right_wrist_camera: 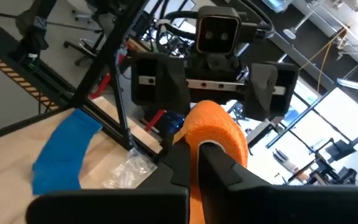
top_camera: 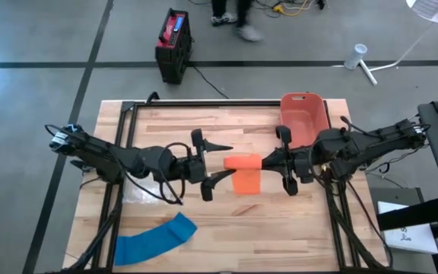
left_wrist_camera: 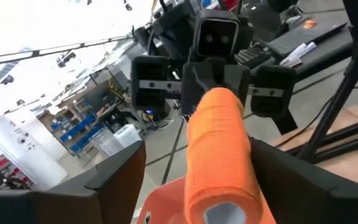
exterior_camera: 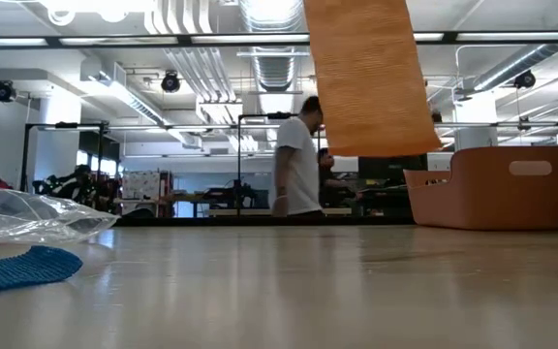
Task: Roll bandage
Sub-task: Roll the orange bandage
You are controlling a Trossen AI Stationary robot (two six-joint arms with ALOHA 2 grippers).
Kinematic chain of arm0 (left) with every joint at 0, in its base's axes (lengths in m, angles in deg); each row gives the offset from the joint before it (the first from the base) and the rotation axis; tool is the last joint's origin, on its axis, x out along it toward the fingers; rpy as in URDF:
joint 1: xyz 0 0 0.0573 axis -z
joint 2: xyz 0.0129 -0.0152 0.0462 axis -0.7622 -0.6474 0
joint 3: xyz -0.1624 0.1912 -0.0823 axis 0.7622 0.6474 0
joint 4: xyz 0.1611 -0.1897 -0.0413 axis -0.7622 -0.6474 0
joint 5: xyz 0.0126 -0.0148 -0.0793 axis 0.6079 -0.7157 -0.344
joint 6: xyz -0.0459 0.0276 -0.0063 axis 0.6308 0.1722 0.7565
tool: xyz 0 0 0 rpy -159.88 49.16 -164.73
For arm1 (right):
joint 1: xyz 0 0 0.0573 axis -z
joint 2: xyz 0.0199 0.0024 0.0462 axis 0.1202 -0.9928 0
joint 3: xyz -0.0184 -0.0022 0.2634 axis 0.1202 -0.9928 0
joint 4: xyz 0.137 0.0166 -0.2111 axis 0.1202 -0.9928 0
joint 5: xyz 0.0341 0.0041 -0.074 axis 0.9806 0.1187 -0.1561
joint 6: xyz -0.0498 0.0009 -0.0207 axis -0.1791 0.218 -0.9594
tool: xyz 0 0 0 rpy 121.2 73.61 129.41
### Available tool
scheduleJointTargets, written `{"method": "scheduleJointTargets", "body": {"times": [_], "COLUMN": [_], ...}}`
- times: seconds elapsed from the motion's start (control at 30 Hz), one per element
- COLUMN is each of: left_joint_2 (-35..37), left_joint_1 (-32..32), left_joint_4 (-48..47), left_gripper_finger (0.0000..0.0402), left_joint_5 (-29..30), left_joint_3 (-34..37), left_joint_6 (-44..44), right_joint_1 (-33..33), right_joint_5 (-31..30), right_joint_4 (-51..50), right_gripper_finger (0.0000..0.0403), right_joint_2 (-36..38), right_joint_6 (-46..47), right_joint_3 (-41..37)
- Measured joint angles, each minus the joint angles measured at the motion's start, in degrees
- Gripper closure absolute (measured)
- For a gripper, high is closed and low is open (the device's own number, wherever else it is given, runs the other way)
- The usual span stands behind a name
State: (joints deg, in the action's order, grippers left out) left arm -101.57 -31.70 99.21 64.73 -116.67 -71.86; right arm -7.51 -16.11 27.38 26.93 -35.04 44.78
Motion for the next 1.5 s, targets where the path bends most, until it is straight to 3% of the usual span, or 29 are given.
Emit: {"method": "scheduleJointTargets", "body": {"times": [0.43,0.7,0.87,1.07,1.2,1.37,1.5], "left_joint_2": [-1.1,-1.0,-0.8,0.3,0.2,-0.8,-1.4], "left_joint_1": [-0.2,-0.1,-0.1,1.1,1.2,1.1,1.0], "left_joint_4": [-1.8,-1.8,-2.7,-5.7,-8.8,-8.2,-7.8], "left_gripper_finger": [0.023,0.037,0.0372,0.0372,0.0372,0.0364,0.0364], "left_joint_5": [-0.9,-0.2,0.6,7.3,7.7,7.7,7.7], "left_joint_3": [0.1,0.1,0.1,0.2,0.1,0.2,0.2], "left_joint_6": [3.3,7.7,9.2,8.4,4.3,-3.9,-5.2], "right_joint_1": [0.1,0.1,0.1,-0.4,-0.8,-0.9,-0.8], "right_joint_5": [1.1,0.8,-1.0,-5.4,-2.1,-0.5,-0.8], "right_joint_4": [1.0,1.1,-0.2,-11.6,-10.7,-5.3,-2.2], "right_gripper_finger": [0.0399,0.0399,0.0378,0.0287,0.0243,0.0224,0.0226], "right_joint_2": [0.3,0.3,0.4,3.5,5.4,2.3,-3.1], "right_joint_6": [1.8,5.1,8.0,8.9,6.8,3.3,1.1], "right_joint_3": [0.1,0.1,0.3,2.2,2.9,2.4,2.4]}}
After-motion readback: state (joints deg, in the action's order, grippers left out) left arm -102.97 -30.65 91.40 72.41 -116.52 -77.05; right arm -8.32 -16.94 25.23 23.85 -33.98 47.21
